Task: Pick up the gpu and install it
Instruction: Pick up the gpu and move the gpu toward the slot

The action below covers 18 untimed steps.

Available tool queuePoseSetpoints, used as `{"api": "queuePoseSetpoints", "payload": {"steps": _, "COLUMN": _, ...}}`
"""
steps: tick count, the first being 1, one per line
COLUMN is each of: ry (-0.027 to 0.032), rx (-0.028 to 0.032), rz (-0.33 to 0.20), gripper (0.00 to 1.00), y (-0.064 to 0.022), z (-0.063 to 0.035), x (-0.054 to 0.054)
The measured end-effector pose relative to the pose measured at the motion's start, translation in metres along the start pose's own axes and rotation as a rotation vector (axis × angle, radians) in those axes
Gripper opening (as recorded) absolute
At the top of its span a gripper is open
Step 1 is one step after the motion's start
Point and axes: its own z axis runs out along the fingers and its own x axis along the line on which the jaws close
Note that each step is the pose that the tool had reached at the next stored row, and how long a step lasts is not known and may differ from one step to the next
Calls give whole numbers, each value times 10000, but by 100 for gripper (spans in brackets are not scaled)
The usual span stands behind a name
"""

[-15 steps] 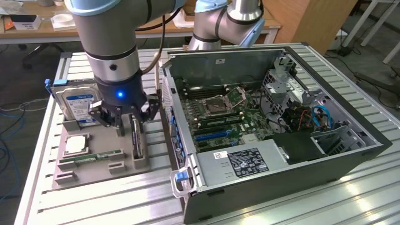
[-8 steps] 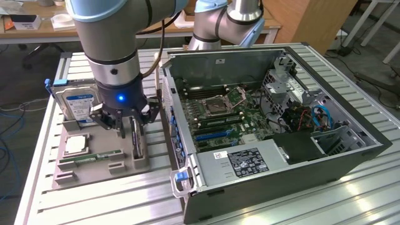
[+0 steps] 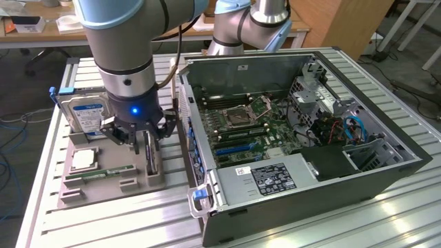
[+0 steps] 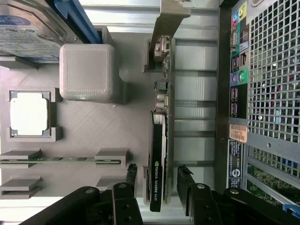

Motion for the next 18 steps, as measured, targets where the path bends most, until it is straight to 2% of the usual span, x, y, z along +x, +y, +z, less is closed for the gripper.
{"api": "queuePoseSetpoints", "payload": {"steps": 18, "ry": 1, "rx": 0, "rz": -7, "gripper": 47, "y": 25, "z": 86, "x": -26}}
